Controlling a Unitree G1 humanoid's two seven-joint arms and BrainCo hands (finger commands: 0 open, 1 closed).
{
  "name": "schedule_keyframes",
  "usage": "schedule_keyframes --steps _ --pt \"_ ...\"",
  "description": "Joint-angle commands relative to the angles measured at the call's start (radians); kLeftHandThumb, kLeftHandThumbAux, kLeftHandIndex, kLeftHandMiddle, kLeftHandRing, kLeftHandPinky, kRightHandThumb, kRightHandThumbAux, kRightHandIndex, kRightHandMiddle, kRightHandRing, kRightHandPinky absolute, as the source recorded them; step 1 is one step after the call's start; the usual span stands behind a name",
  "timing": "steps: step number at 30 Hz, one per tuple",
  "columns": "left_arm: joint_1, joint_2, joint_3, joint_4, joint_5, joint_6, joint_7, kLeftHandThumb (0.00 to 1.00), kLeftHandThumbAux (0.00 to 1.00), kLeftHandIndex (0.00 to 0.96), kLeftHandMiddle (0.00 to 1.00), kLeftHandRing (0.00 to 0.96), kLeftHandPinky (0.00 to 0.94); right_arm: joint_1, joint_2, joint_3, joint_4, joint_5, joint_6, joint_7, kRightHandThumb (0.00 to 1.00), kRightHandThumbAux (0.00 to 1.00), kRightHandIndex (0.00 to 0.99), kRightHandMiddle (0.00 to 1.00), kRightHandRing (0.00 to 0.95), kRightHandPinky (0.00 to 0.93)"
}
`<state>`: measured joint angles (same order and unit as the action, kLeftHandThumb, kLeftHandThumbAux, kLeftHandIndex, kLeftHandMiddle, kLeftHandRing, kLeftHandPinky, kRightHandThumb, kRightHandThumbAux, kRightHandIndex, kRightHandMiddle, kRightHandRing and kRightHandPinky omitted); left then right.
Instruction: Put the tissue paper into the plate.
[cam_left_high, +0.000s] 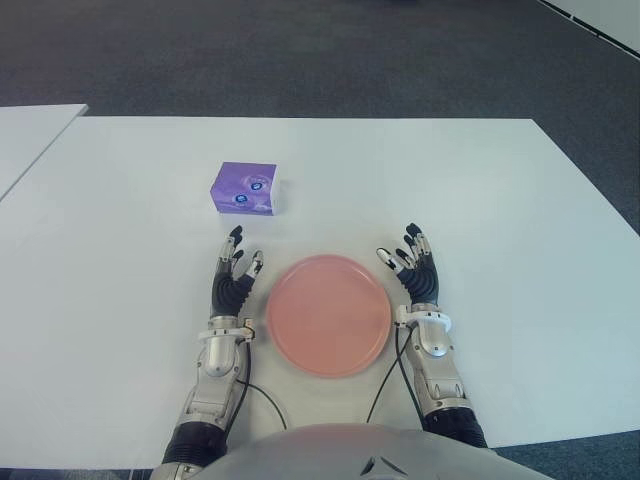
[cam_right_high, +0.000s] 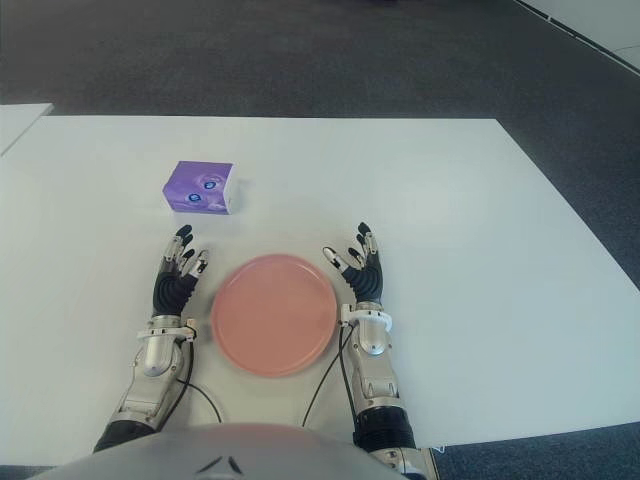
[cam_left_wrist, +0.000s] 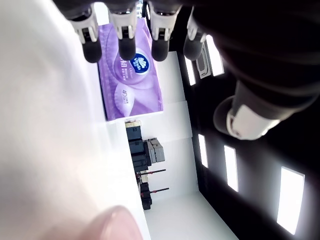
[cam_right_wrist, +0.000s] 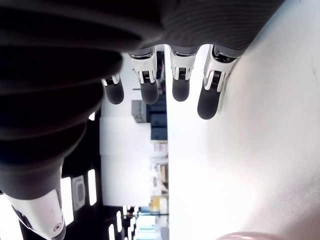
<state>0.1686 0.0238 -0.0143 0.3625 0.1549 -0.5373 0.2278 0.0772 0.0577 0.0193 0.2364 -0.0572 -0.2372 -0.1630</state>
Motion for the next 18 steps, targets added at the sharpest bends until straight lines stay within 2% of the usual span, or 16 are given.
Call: schedule_keyframes --steps 1,10,14,16,18 --pt "0.025 -0.001 0.0 0.04 0.0 0.03 -0.013 0.044 0.56 0.0 0.0 0.0 0.0 0.039 0.015 0.002 0.027 -0.002 0.061 -0.003 0.145 0.695 0.045 0.013 0.0 0.022" --pt "0.015 0.01 -0.002 0.066 0.03 0.011 0.007 0.046 0.565 0.0 0.0 0.0 0.0 0.036 0.014 0.001 0.027 -0.002 0.067 0.0 0.144 0.699 0.044 0.015 0.0 0.025" --pt "0.002 0.052 0.011 -0.085 0.072 0.077 -0.005 0.06 0.537 0.0 0.0 0.0 0.0 0.033 0.014 -0.001 0.031 0.001 0.066 0.003 0.145 0.706 0.045 0.018 0.002 0.029" --pt "0.004 0.065 0.012 -0.243 0.12 0.104 -0.008 0.061 0.518 0.0 0.0 0.0 0.0 0.031 0.014 -0.002 0.034 0.003 0.067 0.004 0.145 0.707 0.046 0.019 0.002 0.029" --pt "0.005 0.079 0.014 -0.334 0.144 0.118 -0.013 0.059 0.489 0.0 0.0 0.0 0.0 0.03 0.014 -0.003 0.035 0.004 0.068 0.005 0.147 0.709 0.046 0.02 0.003 0.031"
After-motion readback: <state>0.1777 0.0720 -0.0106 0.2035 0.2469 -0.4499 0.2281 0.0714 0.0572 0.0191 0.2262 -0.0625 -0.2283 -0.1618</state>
